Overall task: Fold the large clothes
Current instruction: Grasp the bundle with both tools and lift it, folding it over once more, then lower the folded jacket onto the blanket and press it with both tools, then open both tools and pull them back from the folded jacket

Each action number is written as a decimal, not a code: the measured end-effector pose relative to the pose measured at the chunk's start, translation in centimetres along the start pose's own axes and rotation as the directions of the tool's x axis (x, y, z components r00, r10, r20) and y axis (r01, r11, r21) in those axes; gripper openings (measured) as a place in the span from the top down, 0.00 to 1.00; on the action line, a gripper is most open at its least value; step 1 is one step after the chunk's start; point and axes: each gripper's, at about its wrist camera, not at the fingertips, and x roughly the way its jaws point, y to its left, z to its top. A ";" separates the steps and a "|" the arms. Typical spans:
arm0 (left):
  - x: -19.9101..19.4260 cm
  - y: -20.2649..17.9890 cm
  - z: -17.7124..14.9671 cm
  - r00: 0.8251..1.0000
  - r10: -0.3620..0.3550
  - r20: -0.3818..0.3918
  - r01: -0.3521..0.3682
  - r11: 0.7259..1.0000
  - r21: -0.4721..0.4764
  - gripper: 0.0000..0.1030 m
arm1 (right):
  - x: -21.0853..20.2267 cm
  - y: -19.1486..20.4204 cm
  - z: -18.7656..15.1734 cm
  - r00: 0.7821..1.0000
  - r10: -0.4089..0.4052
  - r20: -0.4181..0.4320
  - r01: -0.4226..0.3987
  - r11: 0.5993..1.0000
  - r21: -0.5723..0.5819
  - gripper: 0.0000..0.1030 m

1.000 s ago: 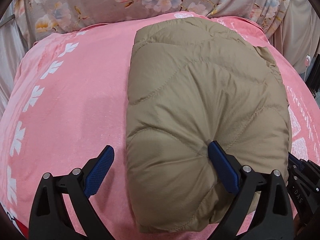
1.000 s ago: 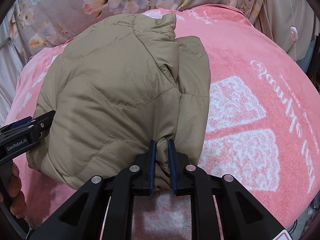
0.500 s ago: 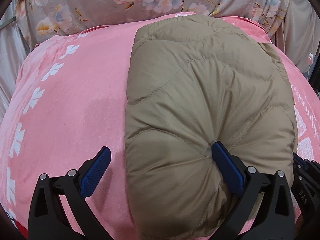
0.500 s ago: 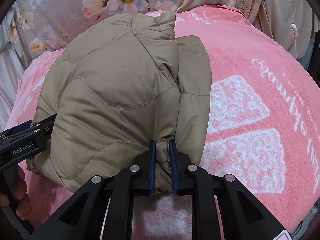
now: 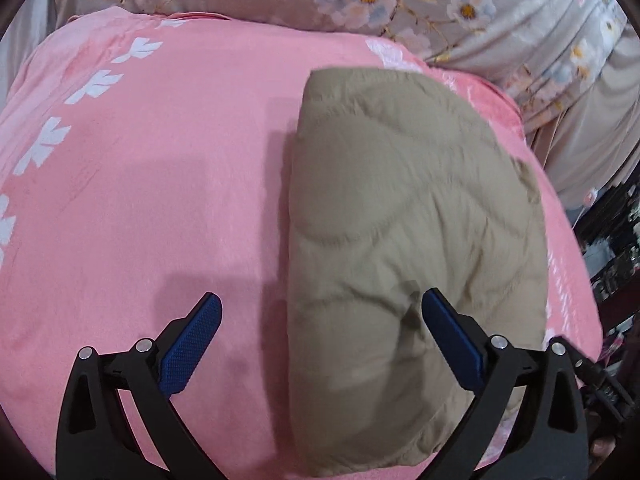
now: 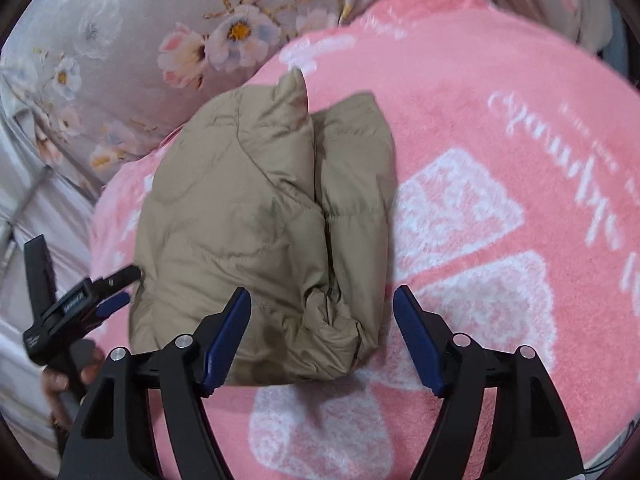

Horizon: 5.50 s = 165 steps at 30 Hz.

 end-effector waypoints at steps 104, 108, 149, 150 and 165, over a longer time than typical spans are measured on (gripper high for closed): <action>4.5 15.0 19.8 0.887 0.421 0.189 -0.414 0.907 -0.079 0.25 | 22.3 34.0 13.5 0.979 -0.129 0.158 0.192 0.847 -0.496 0.99; 5.9 15.2 19.0 0.884 0.420 0.205 -0.413 0.907 -0.078 0.24 | 24.9 32.5 12.9 0.982 -0.147 0.116 0.185 0.859 -0.477 1.00; 7.4 17.0 14.1 0.848 0.368 0.382 -0.308 0.928 -0.210 0.06 | 25.9 29.7 9.4 0.965 -0.126 0.228 0.216 0.877 -0.429 0.90; 6.8 16.9 13.4 0.849 0.364 0.383 -0.303 0.929 -0.212 0.06 | 25.0 29.6 8.9 0.964 -0.123 0.235 0.216 0.879 -0.425 0.73; 1.3 10.6 -1.0 0.874 0.351 0.336 -0.361 0.932 -0.034 0.05 | 15.8 23.6 -1.9 0.960 -0.208 0.186 0.267 0.879 -0.395 0.20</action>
